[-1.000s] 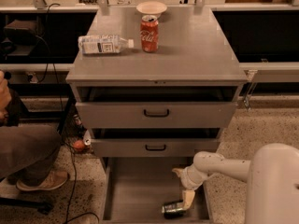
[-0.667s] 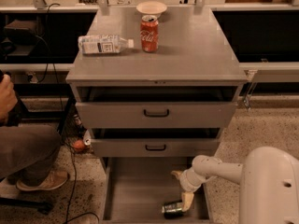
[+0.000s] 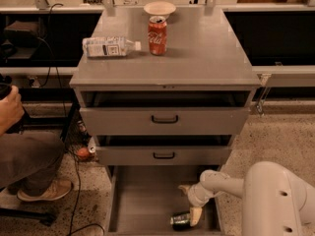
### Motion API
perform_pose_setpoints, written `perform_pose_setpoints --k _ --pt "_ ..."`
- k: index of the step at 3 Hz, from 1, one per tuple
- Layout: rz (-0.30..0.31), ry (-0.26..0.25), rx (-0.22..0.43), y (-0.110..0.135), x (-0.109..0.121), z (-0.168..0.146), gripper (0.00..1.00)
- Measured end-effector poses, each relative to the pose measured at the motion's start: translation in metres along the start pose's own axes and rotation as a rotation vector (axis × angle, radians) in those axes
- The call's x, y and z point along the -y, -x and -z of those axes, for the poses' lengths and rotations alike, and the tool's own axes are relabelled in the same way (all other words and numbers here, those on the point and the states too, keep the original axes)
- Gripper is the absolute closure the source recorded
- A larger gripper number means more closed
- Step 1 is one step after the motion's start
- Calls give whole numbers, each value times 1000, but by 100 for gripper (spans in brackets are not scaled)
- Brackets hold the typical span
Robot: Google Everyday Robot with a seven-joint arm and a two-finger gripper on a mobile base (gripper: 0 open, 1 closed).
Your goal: Pick green can from bottom drawer and place on counter
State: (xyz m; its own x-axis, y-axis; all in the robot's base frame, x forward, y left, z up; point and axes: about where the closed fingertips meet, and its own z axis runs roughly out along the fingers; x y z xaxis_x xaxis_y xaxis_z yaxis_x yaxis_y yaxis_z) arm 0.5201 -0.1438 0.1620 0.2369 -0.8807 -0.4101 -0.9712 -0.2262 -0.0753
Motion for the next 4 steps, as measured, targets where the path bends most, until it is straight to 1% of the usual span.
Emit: perform_pose_setpoints --k 1,2,3,4 --pt "7 10 5 -6 -5 -22 0" --pt "20 26 7 -7 -11 -41 20" --pt "34 37 11 -3 -13 -47 51" --pt "41 43 19 0 -13 -47 75"
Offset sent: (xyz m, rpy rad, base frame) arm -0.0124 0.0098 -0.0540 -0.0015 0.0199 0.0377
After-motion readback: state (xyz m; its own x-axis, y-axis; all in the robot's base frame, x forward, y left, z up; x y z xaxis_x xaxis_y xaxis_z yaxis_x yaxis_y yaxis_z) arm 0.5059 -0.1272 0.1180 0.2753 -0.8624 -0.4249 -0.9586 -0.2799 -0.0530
